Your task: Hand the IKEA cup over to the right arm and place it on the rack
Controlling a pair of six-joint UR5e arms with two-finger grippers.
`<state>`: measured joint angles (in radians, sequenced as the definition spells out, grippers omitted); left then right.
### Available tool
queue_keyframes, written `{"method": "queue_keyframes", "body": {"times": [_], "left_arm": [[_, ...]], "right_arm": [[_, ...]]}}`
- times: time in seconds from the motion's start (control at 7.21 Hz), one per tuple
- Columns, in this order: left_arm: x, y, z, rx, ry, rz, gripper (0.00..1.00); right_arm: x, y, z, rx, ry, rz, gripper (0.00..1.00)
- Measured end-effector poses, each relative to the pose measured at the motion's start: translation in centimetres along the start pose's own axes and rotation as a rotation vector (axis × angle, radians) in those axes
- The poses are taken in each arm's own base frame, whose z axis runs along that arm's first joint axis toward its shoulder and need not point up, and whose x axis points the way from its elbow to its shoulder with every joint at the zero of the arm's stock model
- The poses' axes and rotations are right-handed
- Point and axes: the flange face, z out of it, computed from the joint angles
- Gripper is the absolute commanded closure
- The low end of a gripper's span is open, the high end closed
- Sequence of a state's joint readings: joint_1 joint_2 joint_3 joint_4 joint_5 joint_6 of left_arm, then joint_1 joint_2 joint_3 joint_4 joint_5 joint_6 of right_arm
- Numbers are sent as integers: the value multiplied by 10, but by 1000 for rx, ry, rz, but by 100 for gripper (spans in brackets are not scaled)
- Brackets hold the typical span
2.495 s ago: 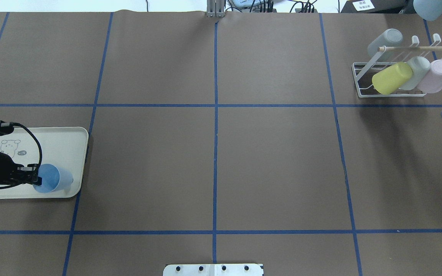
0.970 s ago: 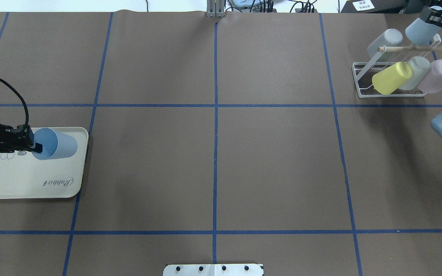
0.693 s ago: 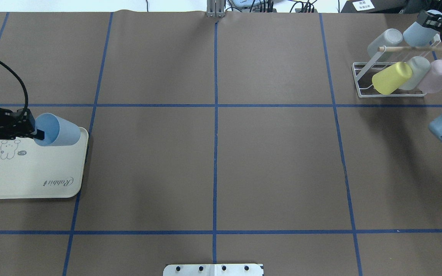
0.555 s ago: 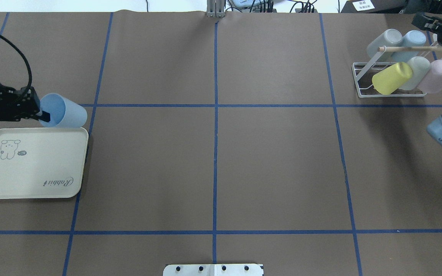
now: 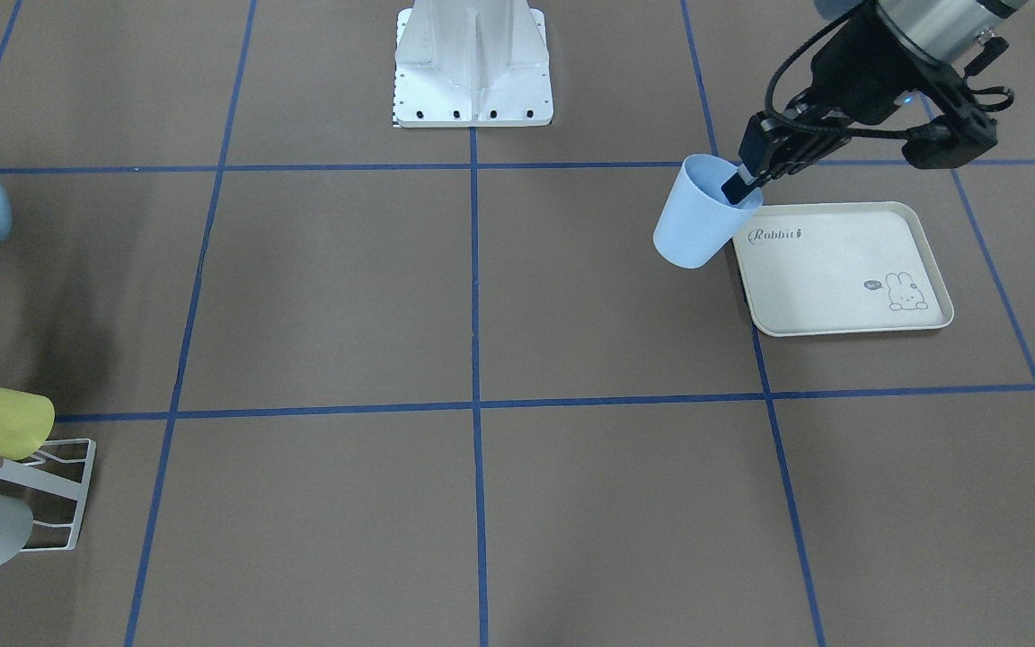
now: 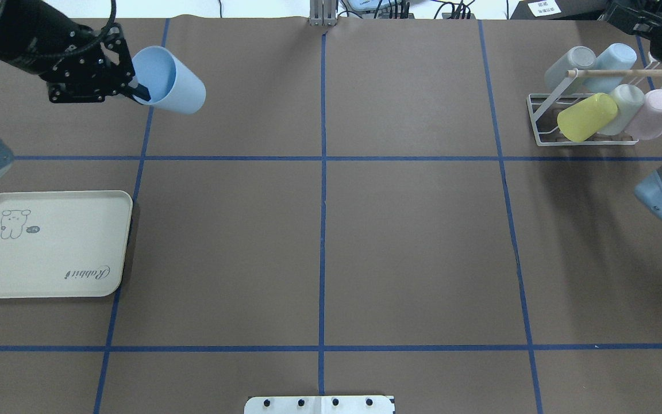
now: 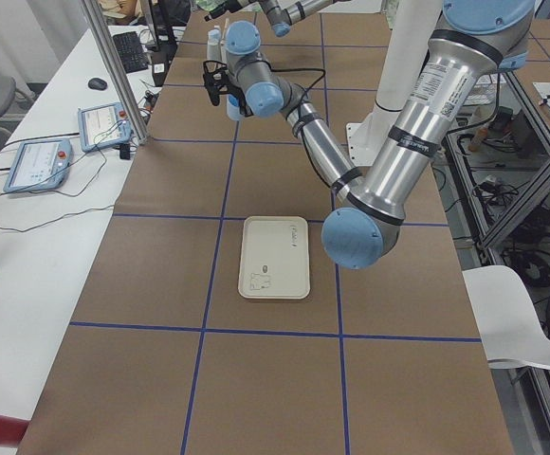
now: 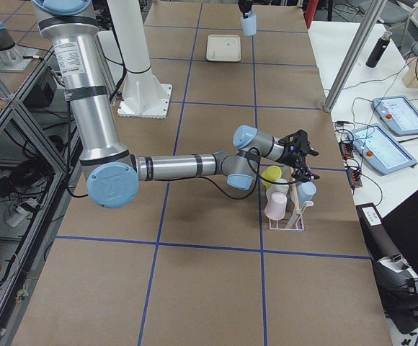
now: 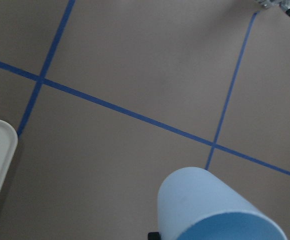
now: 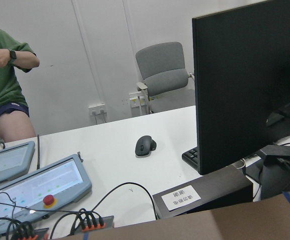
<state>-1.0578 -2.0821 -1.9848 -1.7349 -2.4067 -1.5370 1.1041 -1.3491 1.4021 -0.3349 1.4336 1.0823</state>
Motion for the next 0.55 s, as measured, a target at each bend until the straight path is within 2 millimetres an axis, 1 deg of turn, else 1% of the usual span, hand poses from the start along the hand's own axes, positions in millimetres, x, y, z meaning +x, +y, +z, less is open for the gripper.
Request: {"method": "queue_keyframes", "body": {"times": [0.14, 0.28, 0.42, 0.55], "left_arm": [[32, 3, -1, 27, 38, -42, 100], [59, 11, 4, 62, 89, -86, 100], [80, 22, 18, 96, 162, -131, 100], [95, 37, 39, 123, 254, -176, 100]], "right_arm": [[-24, -8, -13, -5, -64, 71, 1], [-53, -13, -30, -27, -141, 181, 1], [-88, -13, -50, -61, -223, 317, 1], [-125, -9, -73, -106, -302, 459, 1]]}}
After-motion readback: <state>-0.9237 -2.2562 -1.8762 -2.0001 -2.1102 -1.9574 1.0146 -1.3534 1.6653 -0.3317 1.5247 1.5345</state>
